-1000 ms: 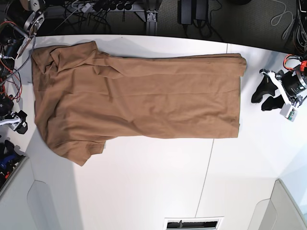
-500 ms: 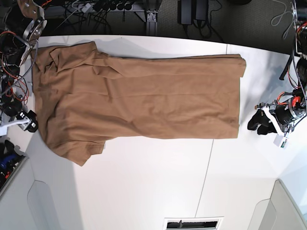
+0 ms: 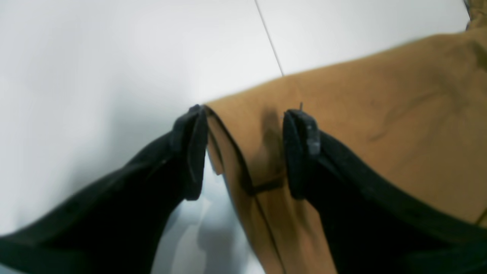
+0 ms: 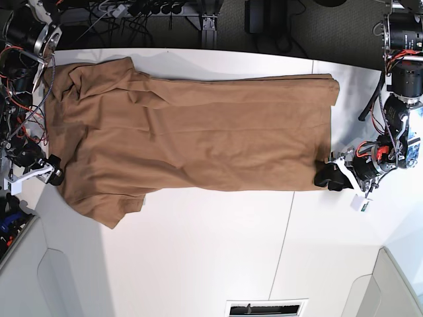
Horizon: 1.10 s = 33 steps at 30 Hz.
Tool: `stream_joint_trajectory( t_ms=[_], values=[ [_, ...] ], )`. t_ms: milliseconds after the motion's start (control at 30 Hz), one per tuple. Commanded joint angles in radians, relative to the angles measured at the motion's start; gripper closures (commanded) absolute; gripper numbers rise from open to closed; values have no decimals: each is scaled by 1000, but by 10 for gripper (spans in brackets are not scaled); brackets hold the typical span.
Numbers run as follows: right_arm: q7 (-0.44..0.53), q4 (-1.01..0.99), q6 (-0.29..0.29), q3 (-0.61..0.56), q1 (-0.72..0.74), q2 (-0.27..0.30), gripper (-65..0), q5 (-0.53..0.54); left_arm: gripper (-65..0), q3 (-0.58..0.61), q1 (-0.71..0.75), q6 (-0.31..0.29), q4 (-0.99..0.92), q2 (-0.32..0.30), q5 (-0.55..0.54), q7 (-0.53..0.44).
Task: Layout the t-shirt on the table in an organized manner, then fold the t-shirt properly
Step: 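Move both grippers to the shirt's side edge and grasp it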
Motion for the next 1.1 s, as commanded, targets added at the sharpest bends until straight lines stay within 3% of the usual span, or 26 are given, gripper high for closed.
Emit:
stream_joint_trajectory(
  t_ms=[0,500,567,733,900,1067],
  values=[
    [-4,13,7,-2,24,13,-373,1,-346,-7,-22,-9,6,-17,-7,-18],
    [0,13,30,-2,26,-63,-373,0,-342,96,-23,-9,-5,-15,51,-53],
    [0,13,30,-2,26,-63,-373,0,-280,96,-23,-9,-5,-14,63,-56],
    [0,13,30,-2,26,-63,-364,0,-22,96,-23,-9,-5,-15,85,-84],
    [4,15,31,-2,27,-56,-111,-3,0,96,-24,-9,-2,-21,84,-93],
    [31,16,67,-2,38,-30,-87,-3,0,96,-25,-9,0,-43,53,-87]
  ],
)
